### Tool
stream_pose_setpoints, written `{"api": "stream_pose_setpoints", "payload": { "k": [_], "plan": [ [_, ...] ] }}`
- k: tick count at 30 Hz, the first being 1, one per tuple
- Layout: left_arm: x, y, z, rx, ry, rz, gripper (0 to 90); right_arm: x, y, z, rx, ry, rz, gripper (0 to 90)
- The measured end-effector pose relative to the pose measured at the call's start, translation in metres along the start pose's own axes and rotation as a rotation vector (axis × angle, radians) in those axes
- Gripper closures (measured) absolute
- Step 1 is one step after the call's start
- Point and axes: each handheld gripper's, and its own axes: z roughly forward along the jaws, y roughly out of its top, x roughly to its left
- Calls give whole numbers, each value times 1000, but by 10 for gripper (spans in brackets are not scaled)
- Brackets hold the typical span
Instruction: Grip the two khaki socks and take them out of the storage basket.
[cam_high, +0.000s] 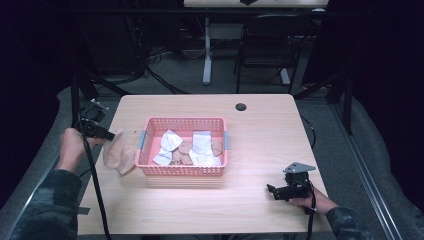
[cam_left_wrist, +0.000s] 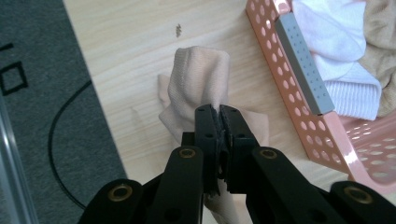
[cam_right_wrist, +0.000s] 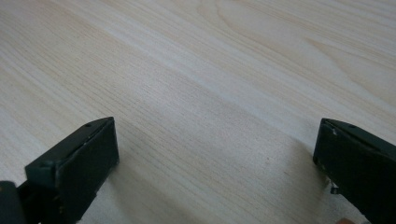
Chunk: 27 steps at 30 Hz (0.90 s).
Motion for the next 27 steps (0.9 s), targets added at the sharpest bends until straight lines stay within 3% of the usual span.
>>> {"api": "stream_pose_setpoints", "payload": {
  "k": [4, 13, 16, 21, 27],
  "plan": [
    [-2, 0, 16, 9, -17, -15, 862, 0, 0, 0, 0, 0, 0, 0],
    [-2, -1, 46, 56, -6, -36, 838, 0, 0, 0, 0, 0, 0, 0],
    [-1, -1, 48, 56, 12, -45, 727, 0, 0, 0, -3, 1, 3, 0],
    [3, -5, 41, 40, 54, -72, 419, 0, 0, 0, -3, 1, 3, 0],
    [7, -17, 18, -29, 65, -90, 257, 0, 0, 0, -1, 1, 2, 0]
  ]
}}
